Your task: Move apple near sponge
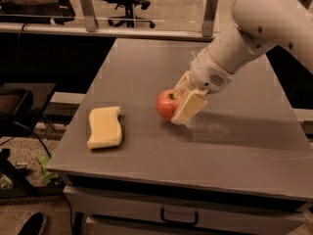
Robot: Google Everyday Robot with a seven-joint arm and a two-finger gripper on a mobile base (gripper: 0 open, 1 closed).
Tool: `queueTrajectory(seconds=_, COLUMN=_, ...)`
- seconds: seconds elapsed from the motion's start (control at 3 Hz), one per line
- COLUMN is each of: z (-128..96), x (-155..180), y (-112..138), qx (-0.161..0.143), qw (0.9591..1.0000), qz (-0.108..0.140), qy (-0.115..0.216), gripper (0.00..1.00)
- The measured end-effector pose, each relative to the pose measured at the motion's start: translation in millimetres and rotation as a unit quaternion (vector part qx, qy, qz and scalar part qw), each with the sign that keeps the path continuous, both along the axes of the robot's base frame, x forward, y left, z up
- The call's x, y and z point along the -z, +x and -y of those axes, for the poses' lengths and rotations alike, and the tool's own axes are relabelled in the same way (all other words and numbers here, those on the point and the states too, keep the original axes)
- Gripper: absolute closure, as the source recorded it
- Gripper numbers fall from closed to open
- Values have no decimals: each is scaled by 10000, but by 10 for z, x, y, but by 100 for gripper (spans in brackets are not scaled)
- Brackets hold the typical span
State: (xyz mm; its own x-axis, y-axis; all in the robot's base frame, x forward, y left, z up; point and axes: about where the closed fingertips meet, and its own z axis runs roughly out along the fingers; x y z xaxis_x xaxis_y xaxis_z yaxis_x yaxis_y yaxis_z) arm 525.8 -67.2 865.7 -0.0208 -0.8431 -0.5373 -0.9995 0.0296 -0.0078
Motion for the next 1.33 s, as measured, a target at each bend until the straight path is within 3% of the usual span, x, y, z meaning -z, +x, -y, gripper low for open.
queueTrajectory(seconds=1.0, z=-584, x=89, y=-57, qx=-414, qw=9989, qz=33, qy=204, gripper=100)
queueTrajectory(seconds=1.33, z=-740, x=143, y=-108, qx=-583, qw=9982, qz=88, qy=119, gripper=74)
